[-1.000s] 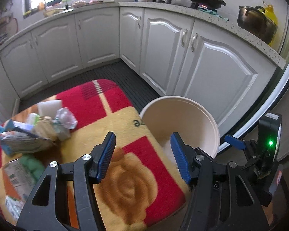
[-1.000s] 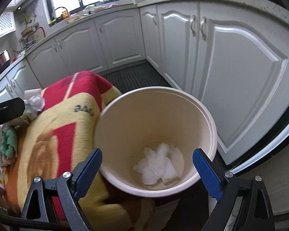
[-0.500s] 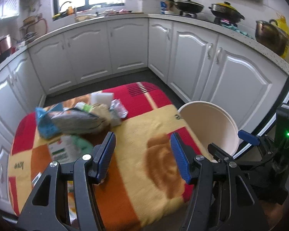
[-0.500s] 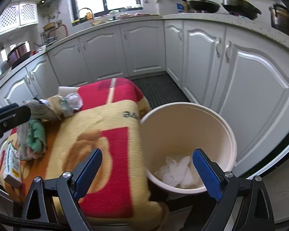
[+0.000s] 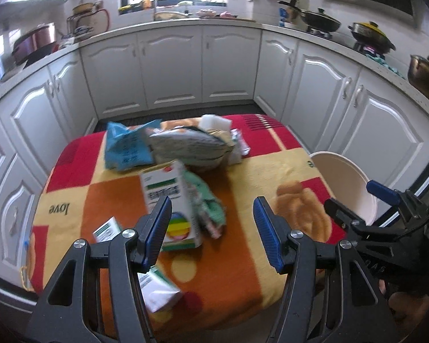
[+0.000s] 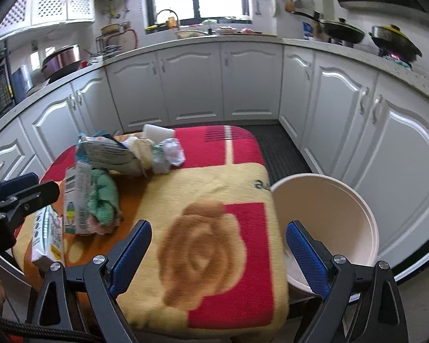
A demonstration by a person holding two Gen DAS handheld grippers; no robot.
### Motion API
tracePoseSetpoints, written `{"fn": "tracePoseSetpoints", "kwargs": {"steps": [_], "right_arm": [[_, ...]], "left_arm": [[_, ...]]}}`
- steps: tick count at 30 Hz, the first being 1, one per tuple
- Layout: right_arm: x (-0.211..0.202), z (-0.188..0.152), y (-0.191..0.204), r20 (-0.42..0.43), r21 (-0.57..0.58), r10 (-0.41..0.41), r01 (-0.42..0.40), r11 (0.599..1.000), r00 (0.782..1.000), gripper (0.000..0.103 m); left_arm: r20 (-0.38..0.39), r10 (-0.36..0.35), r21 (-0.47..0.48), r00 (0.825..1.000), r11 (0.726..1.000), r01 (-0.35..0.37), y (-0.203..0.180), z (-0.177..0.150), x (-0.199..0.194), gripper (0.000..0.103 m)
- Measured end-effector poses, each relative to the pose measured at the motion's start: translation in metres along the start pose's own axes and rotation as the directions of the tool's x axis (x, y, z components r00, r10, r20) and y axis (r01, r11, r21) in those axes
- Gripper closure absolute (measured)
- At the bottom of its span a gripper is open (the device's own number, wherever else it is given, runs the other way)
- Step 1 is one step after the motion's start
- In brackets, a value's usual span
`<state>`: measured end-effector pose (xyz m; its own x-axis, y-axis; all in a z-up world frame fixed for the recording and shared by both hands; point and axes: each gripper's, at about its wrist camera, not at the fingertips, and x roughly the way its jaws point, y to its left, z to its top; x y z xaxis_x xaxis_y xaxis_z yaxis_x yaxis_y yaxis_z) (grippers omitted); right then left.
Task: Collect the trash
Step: 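Move both tools back over the table toward the cartons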
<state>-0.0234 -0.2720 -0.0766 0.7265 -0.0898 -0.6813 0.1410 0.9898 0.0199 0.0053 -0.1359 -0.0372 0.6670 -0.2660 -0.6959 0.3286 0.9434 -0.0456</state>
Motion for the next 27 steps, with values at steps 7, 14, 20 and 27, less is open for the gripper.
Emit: {"fn": "tracePoseSetpoints", "kwargs": {"steps": [7, 14, 20, 27], "right_arm": [[0.000, 0.006, 0.026, 0.007, -0.034, 0.007, -0.007, 0.999, 1.000, 0.009], [0.005, 0.010, 0.043, 0.002, -0.061, 0.023, -0.023, 0.998, 1.000, 0.009], [0.007, 0.010, 0.049, -0.005, -0.074, 0.039, -0.039, 0.996, 0.999, 0.009], [0.010, 0.007, 0.051, -0.014, -0.081, 0.046, -0.047, 0.996, 0.999, 0.009]], "left_arm": [[-0.042, 0.011, -0.098, 0.999, 0.995, -0.015, 0.045, -0.017, 0.001, 0.045], [-0.073, -0.005, -0.213, 0.997, 0.977, -0.011, 0.080, -0.032, 0.002, 0.045], [-0.092, -0.022, -0.257, 0.995, 0.966, -0.002, 0.088, -0.041, 0.006, 0.045], [-0.101, -0.058, -0.303, 0.993, 0.953, 0.024, 0.088, -0.044, 0.013, 0.043]]}}
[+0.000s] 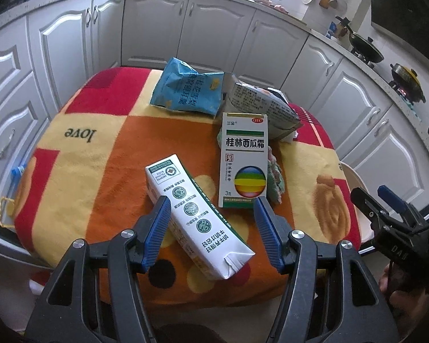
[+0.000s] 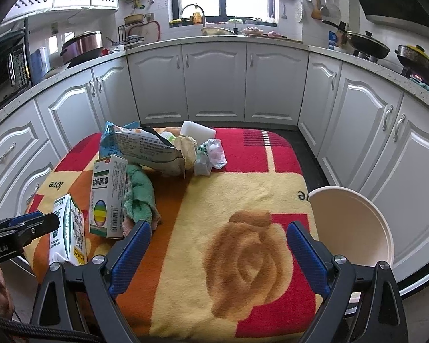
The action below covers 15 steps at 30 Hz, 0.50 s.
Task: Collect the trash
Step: 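Move both tools back over the table toward the cartons, then grasp the white milk carton with the left tool while the right tool grasps the medicine box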
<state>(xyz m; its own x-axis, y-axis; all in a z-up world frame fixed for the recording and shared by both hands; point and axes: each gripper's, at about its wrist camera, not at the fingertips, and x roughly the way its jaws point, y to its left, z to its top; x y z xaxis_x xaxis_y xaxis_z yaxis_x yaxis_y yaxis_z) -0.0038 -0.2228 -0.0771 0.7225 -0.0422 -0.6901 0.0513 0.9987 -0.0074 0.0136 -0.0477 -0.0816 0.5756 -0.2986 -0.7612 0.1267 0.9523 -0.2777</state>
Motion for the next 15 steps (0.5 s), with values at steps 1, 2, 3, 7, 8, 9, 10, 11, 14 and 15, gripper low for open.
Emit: {"fn": "tracePoseSetpoints", "kwargs": {"steps": [1, 2, 3, 7, 8, 9, 10, 11, 14, 15], "right_arm": [[0.000, 0.000, 0.000, -0.001, 0.001, 0.000, 0.000, 1.000, 1.000, 0.009], [0.000, 0.000, -0.001, -0.002, 0.002, 0.001, -0.001, 1.000, 1.000, 0.009], [0.000, -0.001, -0.002, -0.002, 0.004, 0.003, -0.003, 1.000, 1.000, 0.009], [0.002, -0.003, -0.004, -0.007, 0.016, 0.012, -0.012, 1.000, 1.000, 0.009], [0.002, -0.003, -0.005, -0.009, 0.017, 0.017, -0.017, 1.000, 1.000, 0.009], [0.003, -0.004, -0.005, -0.012, 0.018, 0.023, -0.023, 1.000, 1.000, 0.009], [0.004, -0.004, -0.004, -0.015, 0.017, 0.030, -0.030, 0.999, 0.999, 0.009], [0.006, -0.005, -0.003, -0.019, 0.014, 0.036, -0.036, 0.999, 0.999, 0.009], [0.009, -0.006, 0.002, -0.027, 0.000, 0.049, -0.049, 0.999, 0.998, 0.009], [0.011, -0.006, 0.004, -0.031, -0.006, 0.053, -0.054, 0.999, 0.998, 0.009]], "left_arm": [[-0.002, -0.006, -0.009, 1.000, 1.000, 0.006, 0.001, 0.000, 0.001, 0.040], [-0.004, -0.010, -0.018, 1.000, 1.000, 0.010, 0.001, 0.000, 0.002, 0.036], [-0.008, -0.016, -0.035, 1.000, 0.999, 0.015, 0.003, -0.001, 0.005, 0.035], [-0.037, -0.032, -0.074, 0.999, 0.997, 0.029, 0.007, -0.003, 0.015, 0.035], [-0.039, -0.032, -0.079, 0.999, 0.996, 0.028, 0.008, -0.003, 0.017, 0.035], [-0.042, -0.025, -0.082, 0.999, 0.996, 0.021, 0.009, -0.003, 0.021, 0.035], [-0.046, -0.019, -0.085, 0.999, 0.996, 0.015, 0.010, -0.003, 0.024, 0.035], [-0.050, -0.014, -0.088, 0.999, 0.996, 0.009, 0.011, -0.003, 0.027, 0.035], [-0.060, 0.005, -0.105, 0.998, 0.994, -0.011, 0.016, -0.002, 0.034, 0.035], [-0.058, 0.012, -0.103, 0.998, 0.995, -0.018, 0.016, -0.001, 0.037, 0.035]]}}
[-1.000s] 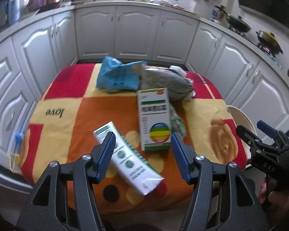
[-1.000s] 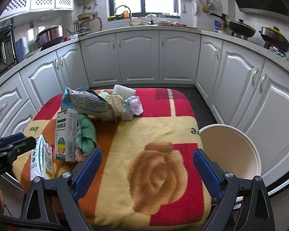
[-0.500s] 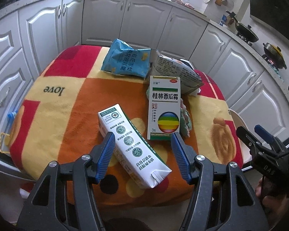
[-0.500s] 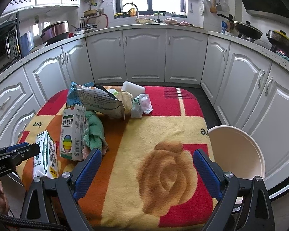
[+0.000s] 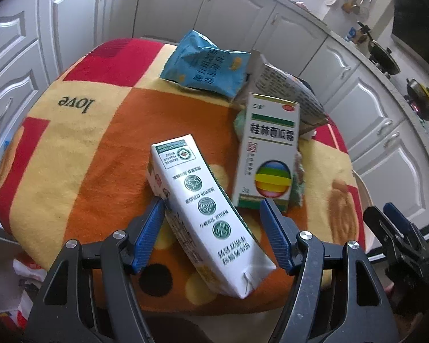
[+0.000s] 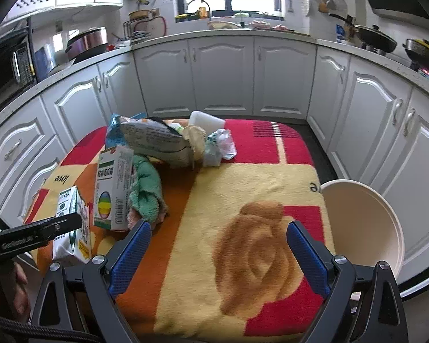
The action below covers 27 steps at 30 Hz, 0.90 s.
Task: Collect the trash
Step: 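Grasp the white milk carton with the left tool while the right tool grasps the medicine box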
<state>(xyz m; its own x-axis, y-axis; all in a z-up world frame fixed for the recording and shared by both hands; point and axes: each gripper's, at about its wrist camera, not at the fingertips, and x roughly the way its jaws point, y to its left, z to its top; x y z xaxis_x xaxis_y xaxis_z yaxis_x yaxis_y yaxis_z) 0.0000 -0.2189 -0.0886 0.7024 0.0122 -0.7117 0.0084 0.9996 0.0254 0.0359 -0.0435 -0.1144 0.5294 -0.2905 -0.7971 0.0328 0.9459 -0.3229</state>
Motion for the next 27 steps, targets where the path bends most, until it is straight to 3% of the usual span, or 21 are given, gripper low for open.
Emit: {"fn": "tracePoseSetpoints", "kwargs": {"steps": [4, 6, 8, 12, 18, 21, 24, 27], "right_arm": [[0.009, 0.002, 0.007, -0.019, 0.004, 0.037, -0.037, 0.999, 0.999, 0.009], [0.013, 0.003, 0.011, -0.029, 0.010, 0.078, -0.078, 0.997, 0.997, 0.009], [0.017, 0.006, 0.016, -0.036, 0.017, 0.138, -0.138, 0.990, 0.990, 0.009], [0.022, 0.014, 0.032, -0.032, 0.021, 0.224, -0.223, 0.975, 0.974, 0.009], [0.044, 0.031, 0.077, -0.090, -0.019, 0.336, -0.339, 0.941, 0.938, 0.034], [0.063, 0.036, 0.101, -0.125, -0.055, 0.337, -0.345, 0.937, 0.933, 0.042], [0.091, 0.039, 0.119, -0.185, -0.041, 0.336, -0.349, 0.936, 0.924, 0.043], [0.108, 0.037, 0.138, -0.227, -0.015, 0.395, -0.409, 0.913, 0.890, 0.043]], "left_arm": [[-0.027, 0.043, 0.050, 0.999, 0.998, -0.042, 0.000, 0.001, 0.011, 0.036], [-0.028, 0.021, 0.061, 0.999, 0.998, -0.020, 0.004, 0.001, 0.012, 0.039], [-0.022, 0.006, 0.067, 1.000, 0.998, -0.005, 0.011, 0.004, 0.008, 0.049], [-0.011, 0.027, 0.101, 1.000, 0.995, -0.026, 0.030, 0.016, -0.002, 0.056], [0.046, 0.105, 0.147, 0.993, 0.983, -0.110, 0.059, 0.032, -0.019, 0.059], [0.061, 0.117, 0.134, 0.991, 0.983, -0.125, 0.078, 0.037, -0.027, 0.060], [0.068, 0.122, 0.111, 0.990, 0.985, -0.129, 0.093, 0.039, -0.033, 0.060], [0.069, 0.119, 0.113, 0.990, 0.985, -0.127, 0.104, 0.043, -0.036, 0.060]]}}
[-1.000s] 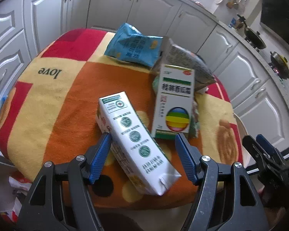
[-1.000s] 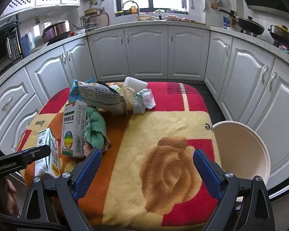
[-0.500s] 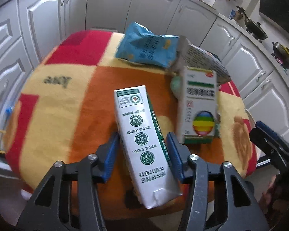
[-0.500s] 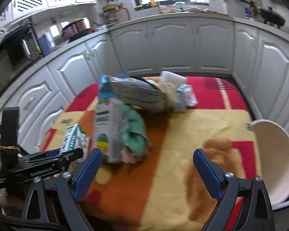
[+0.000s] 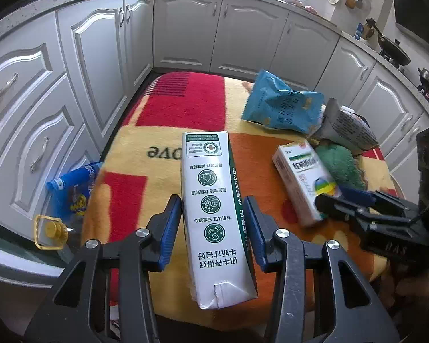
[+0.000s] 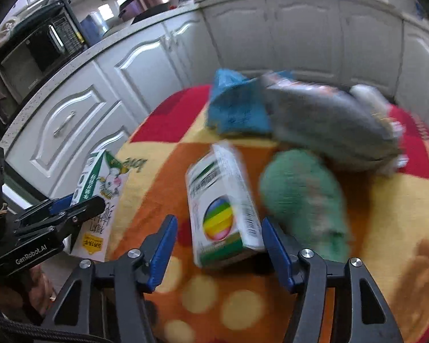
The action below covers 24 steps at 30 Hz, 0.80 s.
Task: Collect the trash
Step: 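Grasp the white milk carton with the left tool while the right tool grasps the medicine box, then carry milk carton and medicine box to the beige bucket and drop both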
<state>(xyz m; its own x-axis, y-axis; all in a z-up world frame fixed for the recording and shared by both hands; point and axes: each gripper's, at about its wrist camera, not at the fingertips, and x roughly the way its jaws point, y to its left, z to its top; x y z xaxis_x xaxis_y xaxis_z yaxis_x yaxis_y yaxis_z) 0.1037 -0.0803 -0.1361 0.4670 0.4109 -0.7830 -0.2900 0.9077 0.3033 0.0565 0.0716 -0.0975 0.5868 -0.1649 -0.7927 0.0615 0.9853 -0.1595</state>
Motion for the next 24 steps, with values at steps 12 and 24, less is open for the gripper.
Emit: {"fn": "tracePoseSetpoints", "kwargs": {"steps": [12, 24], "right_arm": [[0.035, 0.016, 0.027, -0.018, -0.036, -0.134, 0.133, 0.990, 0.991, 0.024], [0.032, -0.005, 0.024, -0.110, -0.071, -0.091, 0.083, 0.994, 0.990, 0.050]], "left_arm": [[-0.037, -0.041, -0.057, 0.998, 0.998, 0.039, 0.021, -0.001, 0.025, 0.061], [-0.131, -0.001, -0.095, 0.991, 0.995, -0.012, 0.020, -0.003, 0.051, 0.060]]}}
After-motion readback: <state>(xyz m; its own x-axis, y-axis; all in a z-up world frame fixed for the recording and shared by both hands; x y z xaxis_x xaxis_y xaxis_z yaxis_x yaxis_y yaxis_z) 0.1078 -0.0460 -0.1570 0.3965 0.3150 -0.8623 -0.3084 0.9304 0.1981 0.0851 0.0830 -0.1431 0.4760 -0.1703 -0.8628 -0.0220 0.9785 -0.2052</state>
